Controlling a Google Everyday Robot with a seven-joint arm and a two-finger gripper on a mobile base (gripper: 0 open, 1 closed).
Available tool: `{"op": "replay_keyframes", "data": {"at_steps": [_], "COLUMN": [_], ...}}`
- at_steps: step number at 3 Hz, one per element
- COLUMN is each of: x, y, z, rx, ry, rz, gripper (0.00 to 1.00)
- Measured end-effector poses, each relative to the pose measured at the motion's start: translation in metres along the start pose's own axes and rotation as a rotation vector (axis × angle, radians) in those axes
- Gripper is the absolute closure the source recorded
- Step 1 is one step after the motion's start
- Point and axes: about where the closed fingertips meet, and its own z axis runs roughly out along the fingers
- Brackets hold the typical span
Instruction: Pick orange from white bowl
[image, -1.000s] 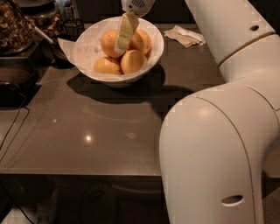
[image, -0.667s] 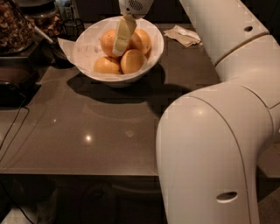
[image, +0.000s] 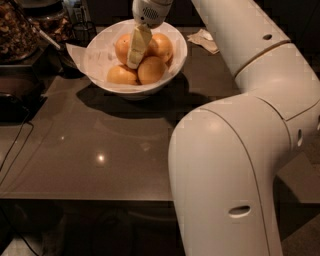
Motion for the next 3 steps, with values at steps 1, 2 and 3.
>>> {"op": "replay_keyframes", "data": {"at_steps": [1,2,3], "x": [0.0031,0.0064,0.0050], "y": [-0.0020,-0.0036,-0.0059], "z": [0.0123,0.0207,0.0201], "rx": [-0.019,-0.032,-0.024], "ry": [0.002,0.002,-0.006], "rz": [0.000,0.003,-0.004], "gripper": [0.12,0.11,0.30]}}
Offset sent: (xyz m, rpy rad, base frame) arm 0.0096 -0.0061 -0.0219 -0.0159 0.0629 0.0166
